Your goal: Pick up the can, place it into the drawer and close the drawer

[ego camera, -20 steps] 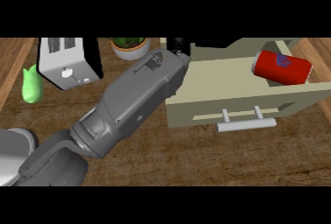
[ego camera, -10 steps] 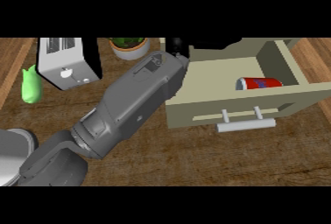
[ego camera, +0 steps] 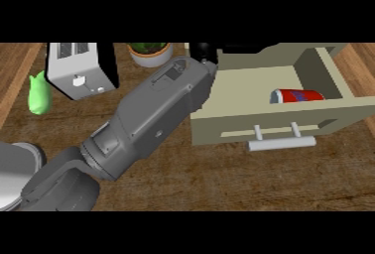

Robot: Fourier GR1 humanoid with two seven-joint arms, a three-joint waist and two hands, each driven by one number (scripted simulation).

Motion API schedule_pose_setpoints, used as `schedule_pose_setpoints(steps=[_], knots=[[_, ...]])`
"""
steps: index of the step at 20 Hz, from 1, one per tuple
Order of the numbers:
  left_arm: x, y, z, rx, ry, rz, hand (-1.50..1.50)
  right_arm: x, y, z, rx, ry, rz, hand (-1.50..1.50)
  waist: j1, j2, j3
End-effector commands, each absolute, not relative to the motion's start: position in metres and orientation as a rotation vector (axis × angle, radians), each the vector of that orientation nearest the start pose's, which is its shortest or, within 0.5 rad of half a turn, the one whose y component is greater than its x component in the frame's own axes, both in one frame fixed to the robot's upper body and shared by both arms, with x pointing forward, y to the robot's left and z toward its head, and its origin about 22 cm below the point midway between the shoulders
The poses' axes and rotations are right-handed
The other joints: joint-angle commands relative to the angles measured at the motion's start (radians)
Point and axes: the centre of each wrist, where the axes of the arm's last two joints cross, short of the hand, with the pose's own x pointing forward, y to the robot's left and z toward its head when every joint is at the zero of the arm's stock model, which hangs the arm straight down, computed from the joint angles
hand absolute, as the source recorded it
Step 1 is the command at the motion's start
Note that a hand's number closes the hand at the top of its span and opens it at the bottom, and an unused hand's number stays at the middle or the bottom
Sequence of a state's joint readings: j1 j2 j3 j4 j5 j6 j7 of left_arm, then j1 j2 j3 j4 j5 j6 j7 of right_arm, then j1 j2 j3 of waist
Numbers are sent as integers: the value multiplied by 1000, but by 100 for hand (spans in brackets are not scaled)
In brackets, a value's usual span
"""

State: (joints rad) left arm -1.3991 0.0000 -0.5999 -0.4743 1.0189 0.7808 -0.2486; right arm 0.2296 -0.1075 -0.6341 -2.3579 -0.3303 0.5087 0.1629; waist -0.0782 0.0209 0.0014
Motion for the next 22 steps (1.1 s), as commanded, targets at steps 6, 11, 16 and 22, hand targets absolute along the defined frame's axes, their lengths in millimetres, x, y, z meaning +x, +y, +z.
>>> schedule_pose_setpoints(steps=[6,11,16,22], knots=[[415,-29,197,-20,-1765,133,-150,135,-314,183,-508,-2046,487,-150,38,-2,0],[417,-29,205,-55,-1707,143,-150,166,-288,183,-561,-1993,601,-150,67,-7,-1],[417,-24,192,-44,-1705,145,-150,205,-263,168,-668,-1996,668,-150,90,-14,-1],[418,-14,191,-12,-1710,150,-150,245,-230,157,-775,-1950,819,-150,99,-20,-2]])
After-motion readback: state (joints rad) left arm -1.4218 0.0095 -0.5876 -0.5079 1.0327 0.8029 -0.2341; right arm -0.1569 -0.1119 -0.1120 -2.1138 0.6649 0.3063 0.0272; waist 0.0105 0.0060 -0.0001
